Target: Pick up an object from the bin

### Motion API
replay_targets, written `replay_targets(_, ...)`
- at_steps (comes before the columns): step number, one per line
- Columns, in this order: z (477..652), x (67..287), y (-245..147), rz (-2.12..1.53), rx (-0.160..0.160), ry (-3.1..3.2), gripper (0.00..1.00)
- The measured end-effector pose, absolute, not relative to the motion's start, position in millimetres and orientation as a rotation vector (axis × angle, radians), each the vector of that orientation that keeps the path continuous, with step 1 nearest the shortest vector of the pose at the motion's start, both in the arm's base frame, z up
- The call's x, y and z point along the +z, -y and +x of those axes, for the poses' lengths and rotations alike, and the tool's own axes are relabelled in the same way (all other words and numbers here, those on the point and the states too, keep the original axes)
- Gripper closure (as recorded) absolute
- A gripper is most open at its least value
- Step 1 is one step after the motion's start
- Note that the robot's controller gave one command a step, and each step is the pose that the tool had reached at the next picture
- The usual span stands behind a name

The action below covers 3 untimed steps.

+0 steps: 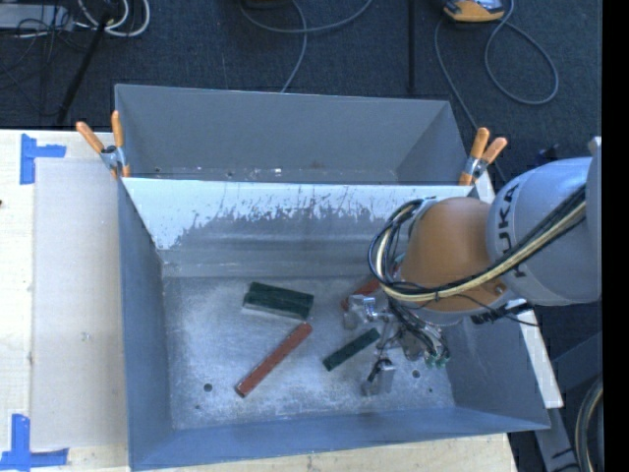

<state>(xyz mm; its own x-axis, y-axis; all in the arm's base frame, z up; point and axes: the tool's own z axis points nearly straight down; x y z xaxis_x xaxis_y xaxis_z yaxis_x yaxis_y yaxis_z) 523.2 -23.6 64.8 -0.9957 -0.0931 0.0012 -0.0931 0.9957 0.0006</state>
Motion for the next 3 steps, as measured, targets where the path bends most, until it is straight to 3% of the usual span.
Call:
replay_targets(1,523.7,65.6,23.7,0.146,0.000,3.138,1.00)
replay_targets(2,523.8,79.1,23.6,0.146,0.000,3.139,1.00)
replay_targets(3,525.6,198.1,23.1,0.145,0.001,3.146,1.00)
